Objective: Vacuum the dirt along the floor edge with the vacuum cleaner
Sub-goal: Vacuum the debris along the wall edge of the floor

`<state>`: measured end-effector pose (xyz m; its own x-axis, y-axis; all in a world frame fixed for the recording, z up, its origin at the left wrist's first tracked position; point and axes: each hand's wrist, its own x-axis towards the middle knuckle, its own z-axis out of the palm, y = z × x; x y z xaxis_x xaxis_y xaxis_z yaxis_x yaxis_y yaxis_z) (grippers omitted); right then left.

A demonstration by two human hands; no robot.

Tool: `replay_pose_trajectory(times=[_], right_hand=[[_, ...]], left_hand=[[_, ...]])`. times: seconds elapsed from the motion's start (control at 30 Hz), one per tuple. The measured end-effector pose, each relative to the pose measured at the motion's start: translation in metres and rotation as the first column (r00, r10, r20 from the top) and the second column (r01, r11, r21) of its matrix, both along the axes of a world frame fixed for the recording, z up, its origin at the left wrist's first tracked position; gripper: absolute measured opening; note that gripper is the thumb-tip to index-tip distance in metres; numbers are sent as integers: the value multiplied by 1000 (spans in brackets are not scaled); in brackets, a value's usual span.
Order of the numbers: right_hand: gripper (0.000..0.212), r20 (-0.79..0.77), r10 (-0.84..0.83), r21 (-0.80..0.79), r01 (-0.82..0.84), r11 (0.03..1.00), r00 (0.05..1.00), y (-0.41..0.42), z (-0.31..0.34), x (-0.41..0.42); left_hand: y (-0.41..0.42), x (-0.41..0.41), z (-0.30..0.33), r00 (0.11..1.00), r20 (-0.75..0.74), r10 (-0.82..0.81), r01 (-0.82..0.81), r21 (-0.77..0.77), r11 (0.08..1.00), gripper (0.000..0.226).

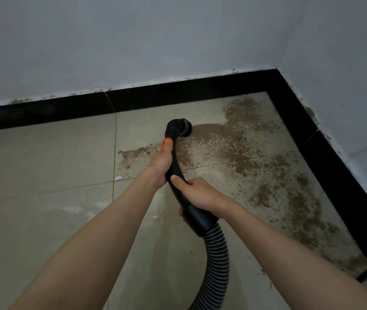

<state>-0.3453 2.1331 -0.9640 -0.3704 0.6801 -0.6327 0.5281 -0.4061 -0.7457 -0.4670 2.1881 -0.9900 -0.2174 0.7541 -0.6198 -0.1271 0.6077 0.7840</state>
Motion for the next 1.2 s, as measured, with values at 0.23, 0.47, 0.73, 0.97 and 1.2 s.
replay_pose_trajectory(times=[0.23,0.47,0.73,0.97,1.2], right_hand=[[49,-17,-85,7,86,996,996,10,-6,41],[52,-16,-162,11,162,987,987,17,-13,65],[54,8,-154,27,154,988,988,19,-17,68],[53,-25,-80,-1,80,997,996,22,-11,36],[47,-107,-7,-106,-5,994,994,14,3,-29]], left_hand=[[20,44,-6,999,5,-45,45,-9,999,51],[36,75,-10,989,25,-144,144,-8,990,50],[41,81,-12,984,16,-179,179,-18,984,52],[36,44,-4,996,-25,-84,84,-29,996,50],[18,-31,7,989,-145,28,-32,-23,999,57]])
